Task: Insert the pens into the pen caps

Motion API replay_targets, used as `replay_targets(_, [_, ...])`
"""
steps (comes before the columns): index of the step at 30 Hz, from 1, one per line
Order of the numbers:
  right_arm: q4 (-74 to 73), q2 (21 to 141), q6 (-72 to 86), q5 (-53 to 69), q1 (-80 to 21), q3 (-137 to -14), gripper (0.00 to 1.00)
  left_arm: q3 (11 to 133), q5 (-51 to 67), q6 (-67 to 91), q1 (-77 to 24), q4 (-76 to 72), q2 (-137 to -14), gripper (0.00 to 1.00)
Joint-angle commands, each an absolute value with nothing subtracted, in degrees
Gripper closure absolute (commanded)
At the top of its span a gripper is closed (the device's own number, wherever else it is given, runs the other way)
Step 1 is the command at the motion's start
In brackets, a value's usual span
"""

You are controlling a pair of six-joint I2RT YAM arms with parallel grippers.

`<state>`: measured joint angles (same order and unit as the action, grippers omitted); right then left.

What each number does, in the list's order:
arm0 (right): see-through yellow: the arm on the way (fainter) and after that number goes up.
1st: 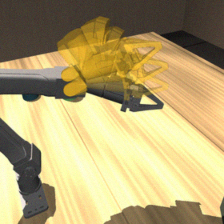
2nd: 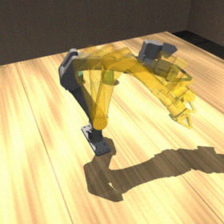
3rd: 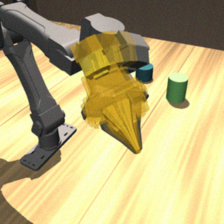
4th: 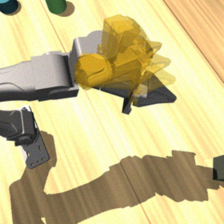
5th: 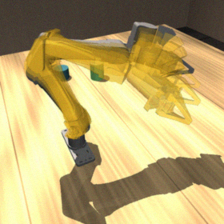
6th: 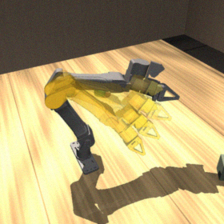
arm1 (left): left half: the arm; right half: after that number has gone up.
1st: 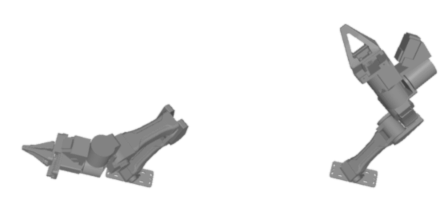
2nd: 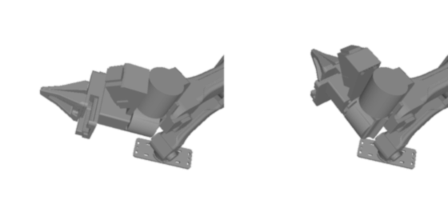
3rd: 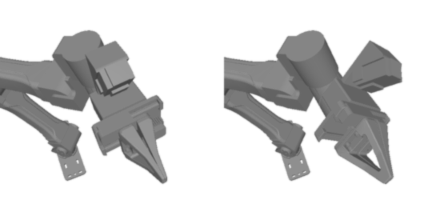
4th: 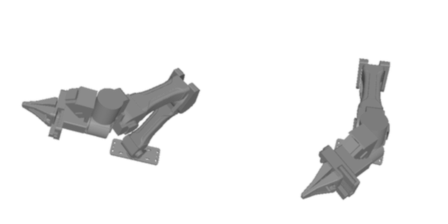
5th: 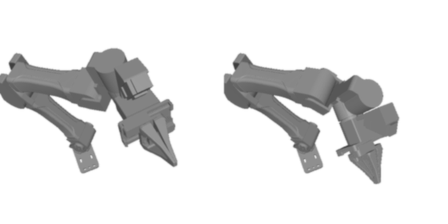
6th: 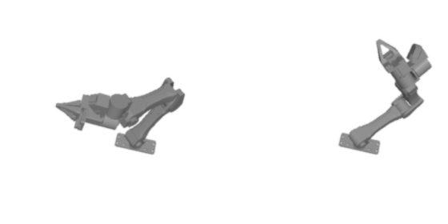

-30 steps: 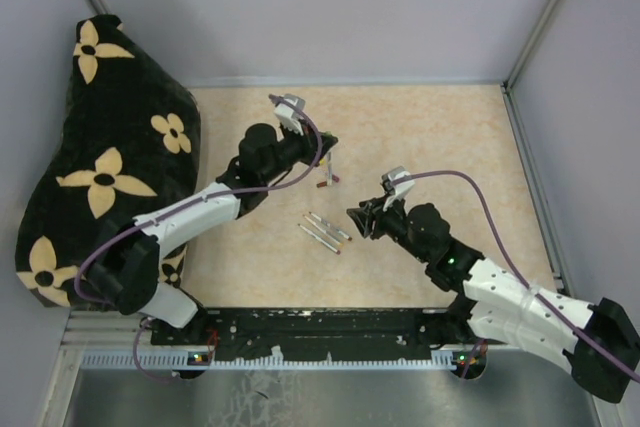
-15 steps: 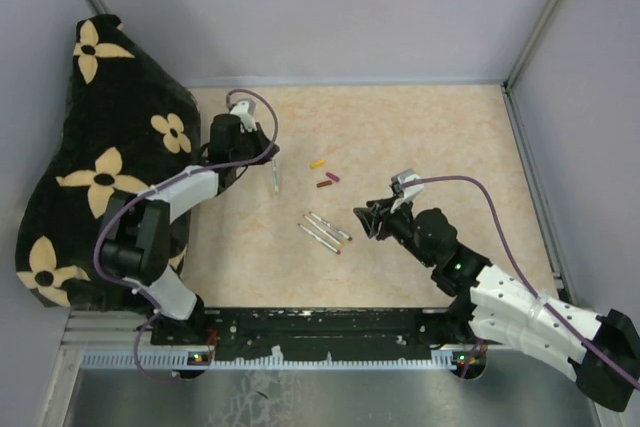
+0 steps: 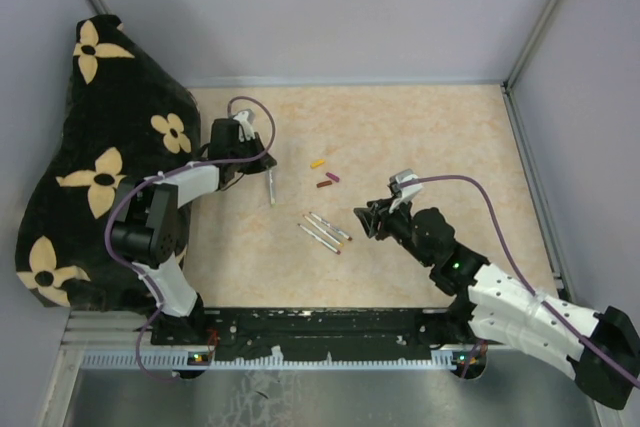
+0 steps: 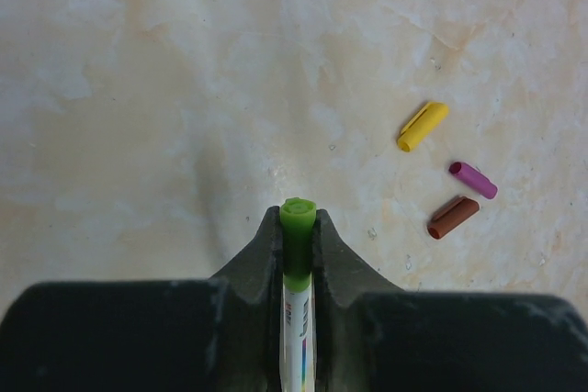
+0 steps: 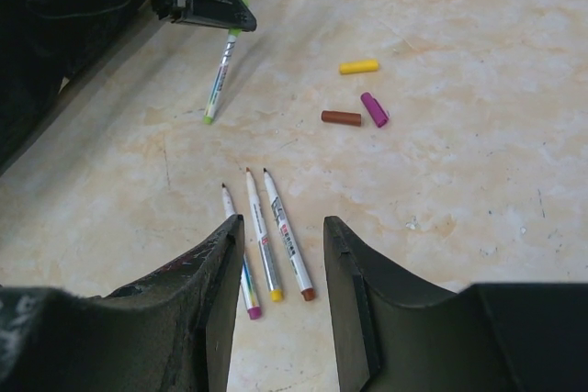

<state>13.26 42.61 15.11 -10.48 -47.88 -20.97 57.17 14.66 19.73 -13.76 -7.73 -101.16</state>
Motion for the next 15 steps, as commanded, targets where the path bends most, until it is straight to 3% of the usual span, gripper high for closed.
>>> replay_targets(1, [15.47, 43.15, 14.72, -11.01, -48.18, -21.91, 0.6, 58.32, 15.26, 20.06, -13.54, -8.33, -100.96, 0.82])
replay_targets(8, [15.47, 43.11, 14.94, -10.79, -48.21, -21.96, 0.6, 58.28, 10.27, 19.58, -13.37, -5.64, -97.73, 0.46])
replay_targets(15, [15.1, 45.76, 14.56, -11.51, -48.19, -22.56, 0.6, 54.54, 5.69, 19.84, -13.44, -3.72, -87.68, 0.28])
